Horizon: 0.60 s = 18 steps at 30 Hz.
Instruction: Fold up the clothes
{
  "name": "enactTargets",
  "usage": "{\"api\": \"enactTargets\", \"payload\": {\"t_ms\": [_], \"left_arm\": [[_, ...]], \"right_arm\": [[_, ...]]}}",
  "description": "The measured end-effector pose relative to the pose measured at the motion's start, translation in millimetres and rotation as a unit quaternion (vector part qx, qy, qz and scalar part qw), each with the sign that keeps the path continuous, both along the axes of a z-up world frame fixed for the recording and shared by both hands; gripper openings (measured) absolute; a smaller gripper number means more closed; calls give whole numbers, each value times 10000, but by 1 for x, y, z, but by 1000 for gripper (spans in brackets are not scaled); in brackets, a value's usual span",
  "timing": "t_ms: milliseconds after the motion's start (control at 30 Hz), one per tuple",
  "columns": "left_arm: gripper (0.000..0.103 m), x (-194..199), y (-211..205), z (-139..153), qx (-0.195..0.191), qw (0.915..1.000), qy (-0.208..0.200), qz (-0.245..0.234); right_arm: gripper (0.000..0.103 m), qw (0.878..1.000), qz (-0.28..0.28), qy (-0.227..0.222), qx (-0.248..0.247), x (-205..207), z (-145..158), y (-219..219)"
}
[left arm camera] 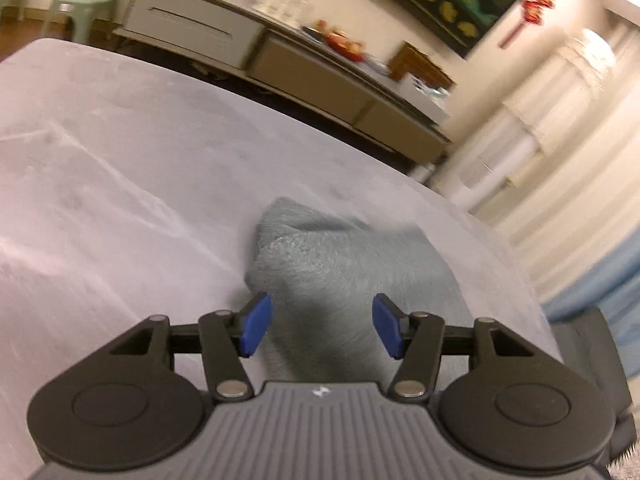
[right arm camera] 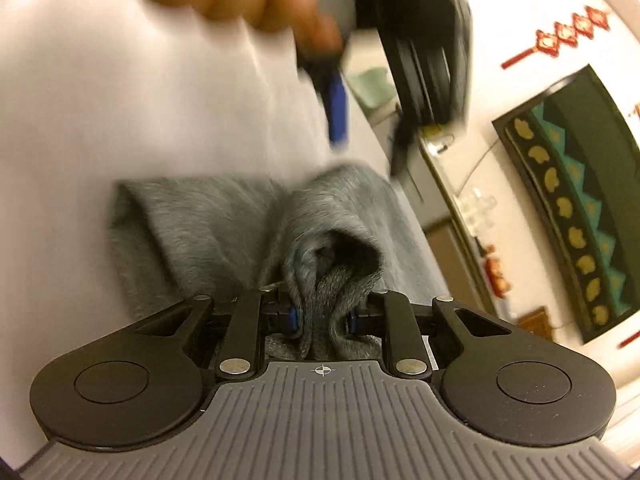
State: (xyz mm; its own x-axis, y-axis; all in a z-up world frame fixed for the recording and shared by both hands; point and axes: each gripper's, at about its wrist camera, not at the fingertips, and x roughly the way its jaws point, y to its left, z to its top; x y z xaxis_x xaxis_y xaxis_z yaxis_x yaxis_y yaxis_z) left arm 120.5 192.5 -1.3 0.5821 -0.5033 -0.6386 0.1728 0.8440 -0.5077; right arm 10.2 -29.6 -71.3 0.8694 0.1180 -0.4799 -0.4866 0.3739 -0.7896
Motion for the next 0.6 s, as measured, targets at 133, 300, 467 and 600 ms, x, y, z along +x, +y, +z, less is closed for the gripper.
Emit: {"api": "enactTargets", "payload": {"t_ms": [133,300,467,600], "left_arm": [[62,-12,-18,-2,-75,9989,-93,-447],[62,-18,-53,-20,-197,9962,81,-842],[62,-25,-70,-37,-651,9938,313,-844],[62,-28,-78,-48,-791,9937,379,-694]], "right_arm": [[35,9983,-515,-112,-265,21,-5,-53],[39,9950,-802,-352,481,-24,8,-52],[20,9816,-1370,-257,1307,-36,6,-57],[32,9525,-1863,83,2406,-39,26,-80]]}}
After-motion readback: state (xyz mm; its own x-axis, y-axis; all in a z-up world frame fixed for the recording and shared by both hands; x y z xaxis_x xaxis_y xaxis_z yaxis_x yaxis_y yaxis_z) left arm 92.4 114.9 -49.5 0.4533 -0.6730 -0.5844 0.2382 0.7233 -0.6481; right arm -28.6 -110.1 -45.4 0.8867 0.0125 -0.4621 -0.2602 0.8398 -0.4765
